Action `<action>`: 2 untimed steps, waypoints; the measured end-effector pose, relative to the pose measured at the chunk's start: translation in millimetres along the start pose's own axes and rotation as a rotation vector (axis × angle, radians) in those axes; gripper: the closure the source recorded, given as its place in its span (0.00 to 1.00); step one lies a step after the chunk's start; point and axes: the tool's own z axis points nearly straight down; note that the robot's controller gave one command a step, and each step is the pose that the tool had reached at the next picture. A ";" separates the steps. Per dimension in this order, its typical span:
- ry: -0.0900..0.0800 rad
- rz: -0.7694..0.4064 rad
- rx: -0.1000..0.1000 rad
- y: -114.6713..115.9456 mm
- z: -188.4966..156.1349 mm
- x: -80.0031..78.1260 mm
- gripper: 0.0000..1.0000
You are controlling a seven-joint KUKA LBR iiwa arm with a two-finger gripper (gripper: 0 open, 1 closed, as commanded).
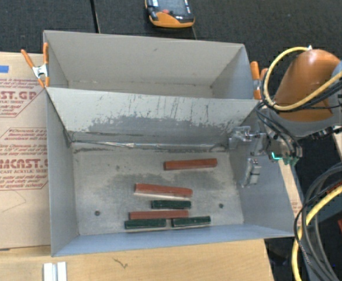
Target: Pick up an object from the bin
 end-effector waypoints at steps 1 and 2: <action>-0.008 -0.002 0.001 0.6 -4.7 -1.8 0.00; -0.013 -0.053 0.002 42.1 70.1 -26.4 0.00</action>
Offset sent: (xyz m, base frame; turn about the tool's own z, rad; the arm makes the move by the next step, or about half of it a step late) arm 0.0338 0.0602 -0.1049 -0.0765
